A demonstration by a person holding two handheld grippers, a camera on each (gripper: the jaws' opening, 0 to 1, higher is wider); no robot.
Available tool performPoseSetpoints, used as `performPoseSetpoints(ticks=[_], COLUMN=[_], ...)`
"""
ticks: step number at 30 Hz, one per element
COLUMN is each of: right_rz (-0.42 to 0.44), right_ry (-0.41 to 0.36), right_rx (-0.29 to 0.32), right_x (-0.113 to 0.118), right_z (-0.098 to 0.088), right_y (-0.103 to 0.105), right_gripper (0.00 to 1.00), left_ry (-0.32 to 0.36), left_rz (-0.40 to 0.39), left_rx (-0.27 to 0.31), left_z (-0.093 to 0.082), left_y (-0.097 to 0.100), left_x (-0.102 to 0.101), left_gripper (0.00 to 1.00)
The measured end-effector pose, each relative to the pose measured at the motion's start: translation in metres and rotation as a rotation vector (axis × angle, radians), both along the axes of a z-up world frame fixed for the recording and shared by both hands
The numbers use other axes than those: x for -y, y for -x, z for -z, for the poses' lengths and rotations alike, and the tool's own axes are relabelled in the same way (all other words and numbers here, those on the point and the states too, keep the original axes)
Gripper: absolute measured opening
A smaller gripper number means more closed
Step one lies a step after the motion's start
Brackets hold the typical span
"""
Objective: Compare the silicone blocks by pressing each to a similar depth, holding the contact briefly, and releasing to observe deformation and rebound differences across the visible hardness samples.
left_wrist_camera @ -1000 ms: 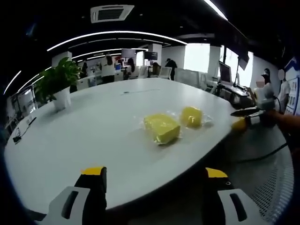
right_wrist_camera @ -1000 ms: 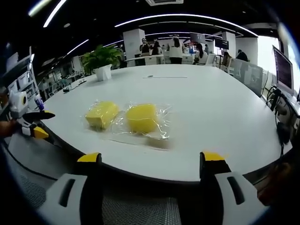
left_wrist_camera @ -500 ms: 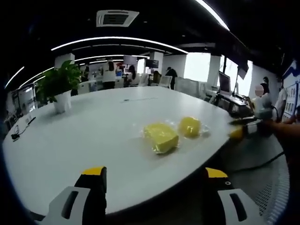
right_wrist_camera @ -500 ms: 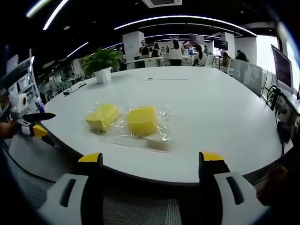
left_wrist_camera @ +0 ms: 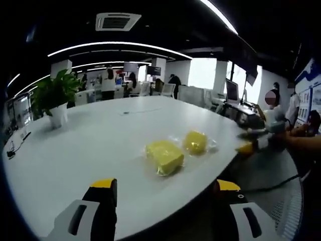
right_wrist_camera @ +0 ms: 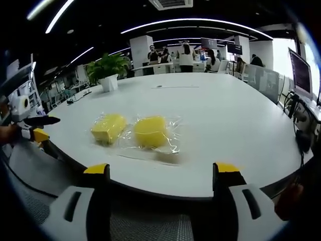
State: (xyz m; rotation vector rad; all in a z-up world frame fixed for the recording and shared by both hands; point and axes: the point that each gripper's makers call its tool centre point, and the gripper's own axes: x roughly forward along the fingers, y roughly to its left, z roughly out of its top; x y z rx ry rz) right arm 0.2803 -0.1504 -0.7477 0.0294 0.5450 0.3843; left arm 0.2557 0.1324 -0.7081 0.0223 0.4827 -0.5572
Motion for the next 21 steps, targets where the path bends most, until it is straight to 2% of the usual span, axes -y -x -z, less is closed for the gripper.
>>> performPoseSetpoints(ticks=[6, 8, 11, 16, 18, 20, 21], right_rz=[0.001, 0.001, 0.0, 0.001, 0.001, 0.0, 0.0], right_ry=[0.0, 0.0, 0.0, 0.003, 0.004, 0.005, 0.005], right_rx=[0.0, -0.001, -0.002, -0.006, -0.008, -0.01, -0.012], right_x=[0.0, 0.0, 0.0, 0.0, 0.0, 0.001, 0.0], right_z=[0.0, 0.0, 0.001, 0.001, 0.002, 0.002, 0.002], right_y=[0.0, 0.0, 0.0, 0.0, 0.0, 0.0, 0.001], right_gripper=[0.78, 0.78, 0.78, 0.78, 0.78, 0.78, 0.78], left_ry=[0.016, 0.021, 0.073, 0.13, 0.133, 0.089, 0.095], left_rz=[0.013, 0.02, -0.002, -0.029, -0.035, -0.016, -0.016], left_rx=[-0.012, -0.013, -0.049, -0.057, -0.066, -0.068, -0.074], left_z=[-0.001, -0.001, -0.001, -0.003, 0.0, 0.006, 0.009], left_y=[-0.012, -0.021, -0.034, -0.056, -0.065, -0.071, -0.076], left_x=[0.0, 0.002, 0.003, 0.004, 0.003, 0.002, 0.001], left_gripper=[0.7, 0.69, 0.65, 0.64, 0.62, 0.6, 0.59])
